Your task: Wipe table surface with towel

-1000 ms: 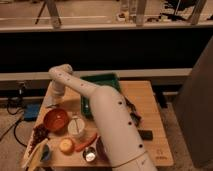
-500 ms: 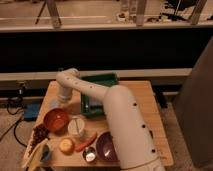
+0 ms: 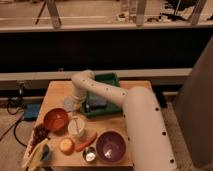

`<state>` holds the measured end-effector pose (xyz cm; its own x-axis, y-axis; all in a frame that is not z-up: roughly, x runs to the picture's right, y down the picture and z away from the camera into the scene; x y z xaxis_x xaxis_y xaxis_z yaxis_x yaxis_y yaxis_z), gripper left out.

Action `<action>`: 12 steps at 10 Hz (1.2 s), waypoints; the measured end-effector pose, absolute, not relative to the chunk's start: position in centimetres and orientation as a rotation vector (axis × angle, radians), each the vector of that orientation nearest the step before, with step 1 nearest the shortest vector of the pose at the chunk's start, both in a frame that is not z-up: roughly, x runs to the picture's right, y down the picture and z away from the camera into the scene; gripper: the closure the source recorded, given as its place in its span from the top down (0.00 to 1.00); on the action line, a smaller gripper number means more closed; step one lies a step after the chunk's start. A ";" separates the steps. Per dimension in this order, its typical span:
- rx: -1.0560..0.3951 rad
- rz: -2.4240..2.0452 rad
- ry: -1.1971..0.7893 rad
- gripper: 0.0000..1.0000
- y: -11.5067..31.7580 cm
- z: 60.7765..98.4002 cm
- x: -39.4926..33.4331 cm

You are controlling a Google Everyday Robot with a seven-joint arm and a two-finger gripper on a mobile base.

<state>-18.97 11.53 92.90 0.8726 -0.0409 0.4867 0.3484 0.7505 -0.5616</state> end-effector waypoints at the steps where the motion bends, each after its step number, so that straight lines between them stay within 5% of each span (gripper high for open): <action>1: -0.684 -0.200 -0.458 0.02 10.7 93.5 -18.5; 12: -0.580 -0.190 -0.511 0.02 2.7 96.6 -26.5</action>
